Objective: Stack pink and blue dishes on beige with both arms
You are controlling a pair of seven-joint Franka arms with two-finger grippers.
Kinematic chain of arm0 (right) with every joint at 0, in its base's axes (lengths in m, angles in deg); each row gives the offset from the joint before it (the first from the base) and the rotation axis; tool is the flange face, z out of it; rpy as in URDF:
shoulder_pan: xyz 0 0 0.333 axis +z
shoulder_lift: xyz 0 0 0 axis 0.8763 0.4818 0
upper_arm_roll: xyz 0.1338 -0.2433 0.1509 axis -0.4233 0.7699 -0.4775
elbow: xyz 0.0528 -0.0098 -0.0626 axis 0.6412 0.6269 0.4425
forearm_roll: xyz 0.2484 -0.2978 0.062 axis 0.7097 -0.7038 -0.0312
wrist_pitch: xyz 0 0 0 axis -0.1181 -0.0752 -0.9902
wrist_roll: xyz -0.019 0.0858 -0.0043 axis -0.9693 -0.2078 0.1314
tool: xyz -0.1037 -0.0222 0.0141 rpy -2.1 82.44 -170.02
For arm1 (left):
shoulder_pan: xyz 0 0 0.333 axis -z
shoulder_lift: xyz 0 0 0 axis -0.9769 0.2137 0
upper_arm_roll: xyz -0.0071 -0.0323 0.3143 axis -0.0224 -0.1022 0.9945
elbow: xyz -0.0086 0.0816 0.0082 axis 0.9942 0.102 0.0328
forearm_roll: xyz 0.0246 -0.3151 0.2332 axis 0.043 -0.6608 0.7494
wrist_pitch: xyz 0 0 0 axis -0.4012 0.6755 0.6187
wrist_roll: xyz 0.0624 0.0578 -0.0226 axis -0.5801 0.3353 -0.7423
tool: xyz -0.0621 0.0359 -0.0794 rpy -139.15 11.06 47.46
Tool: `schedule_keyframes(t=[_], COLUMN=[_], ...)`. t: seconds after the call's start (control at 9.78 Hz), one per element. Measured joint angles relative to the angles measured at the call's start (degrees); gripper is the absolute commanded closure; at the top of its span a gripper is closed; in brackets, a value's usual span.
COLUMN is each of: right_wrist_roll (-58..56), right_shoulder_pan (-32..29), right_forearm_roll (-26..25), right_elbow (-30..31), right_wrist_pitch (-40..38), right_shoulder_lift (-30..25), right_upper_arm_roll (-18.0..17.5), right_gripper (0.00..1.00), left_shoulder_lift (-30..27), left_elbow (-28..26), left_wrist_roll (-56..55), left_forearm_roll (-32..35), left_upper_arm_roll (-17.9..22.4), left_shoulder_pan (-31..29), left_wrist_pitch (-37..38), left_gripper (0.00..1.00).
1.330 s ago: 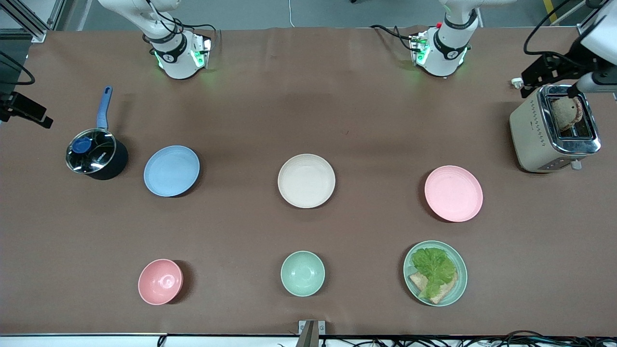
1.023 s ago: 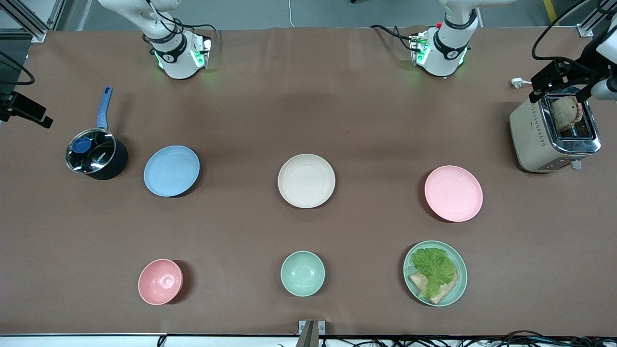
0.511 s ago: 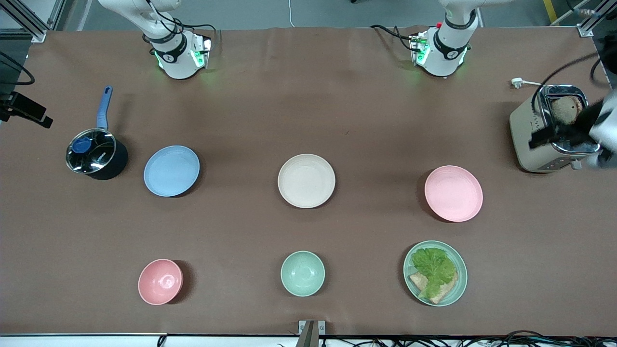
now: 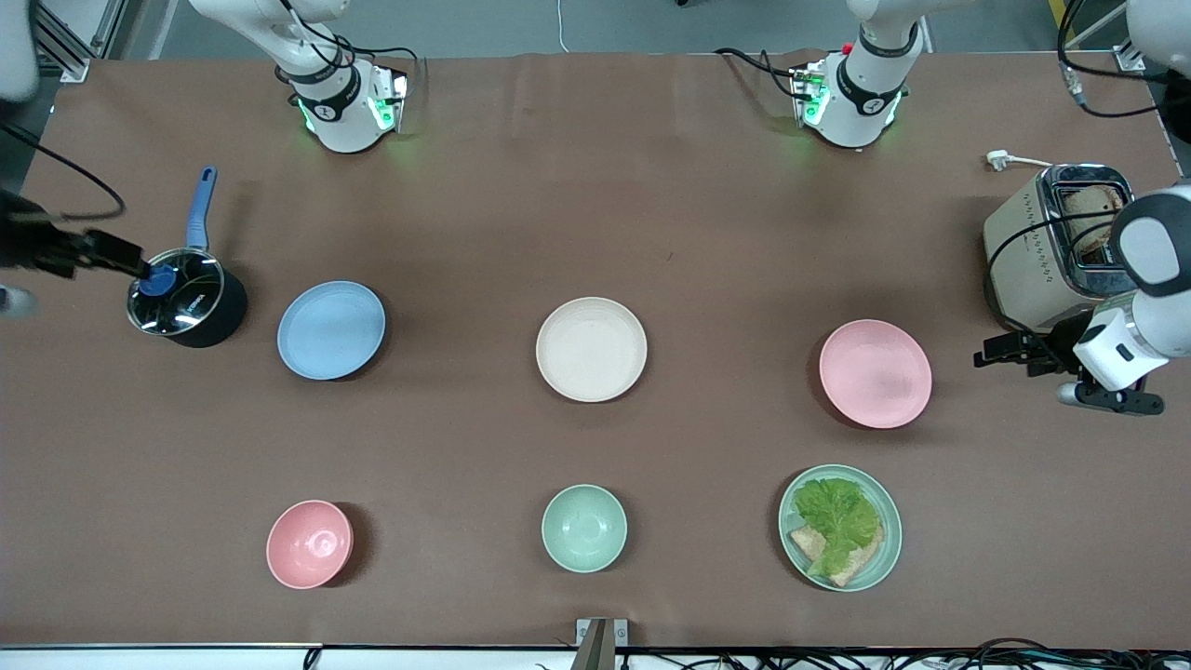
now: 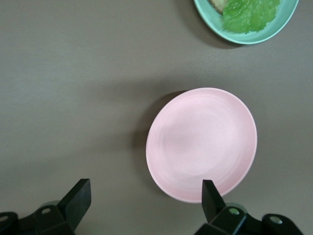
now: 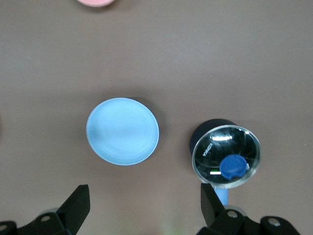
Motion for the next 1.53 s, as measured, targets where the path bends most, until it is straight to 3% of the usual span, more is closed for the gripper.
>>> schedule_keyframes(t=[0.2,0.51,0.61,0.92,1.23,1.53], right_wrist_roll=[-7.3,-16.3,-20.8,-33.2,-37.3,-39.8], right_shoulder_pan=[-0.1,-0.2,-0.3,-0.5,-0.5,-0.5], right_forearm_roll=[3.1,8.2,11.9,22.2,23.4,24.5], right_elbow=[11.1,19.6,21.3,23.2,25.3,27.5], right_wrist_pitch=[12.6,26.7,30.9,38.4,45.1,46.6], right_shoulder_lift=[1.8,7.4,9.9,16.5,18.5,18.6], right_upper_arm_roll=[2.1,2.6,2.7,2.9,2.9,2.9], right_gripper=[0.00,0.00,0.00,0.00,0.03,0.21], left_shoulder_lift=[5.8,12.1,13.4,14.6,14.5,10.6], left_elbow=[-0.1,0.1,0.3,1.2,2.8,5.5], left_wrist_roll=[8.0,15.1,15.7,15.9,15.9,11.5], left_forearm_roll=[-7.4,-12.8,-13.1,-13.1,-13.1,-11.9], left_upper_arm_roll=[0.0,-0.1,-0.1,-0.2,-0.8,-2.0], left_shoulder_pan=[-1.2,-1.3,-1.4,-1.3,-1.2,1.1], left_wrist_pitch=[-2.0,-2.4,-2.5,-2.6,-2.6,-0.1], left_gripper=[0.08,0.32,0.46,0.99,1.00,1.00])
